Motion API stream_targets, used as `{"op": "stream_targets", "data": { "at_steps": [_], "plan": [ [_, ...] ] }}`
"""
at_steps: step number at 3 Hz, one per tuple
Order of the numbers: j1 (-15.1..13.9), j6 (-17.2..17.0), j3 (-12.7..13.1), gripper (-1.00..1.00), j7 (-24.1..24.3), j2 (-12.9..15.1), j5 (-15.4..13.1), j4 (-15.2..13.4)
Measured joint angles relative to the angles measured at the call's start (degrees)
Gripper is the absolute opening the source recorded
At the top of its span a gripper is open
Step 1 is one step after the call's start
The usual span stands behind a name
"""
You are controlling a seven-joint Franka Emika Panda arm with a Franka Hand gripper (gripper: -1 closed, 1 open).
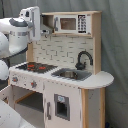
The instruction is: Play with the kitchen
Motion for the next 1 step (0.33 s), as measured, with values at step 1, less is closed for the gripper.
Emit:
{"op": "stream_targets", "data": {
  "at_steps": [1],
  "plan": [
    [-1.12,0.0,2.34,1.0,5.11,0.39,-2.02,-0.02]
  ]
}}
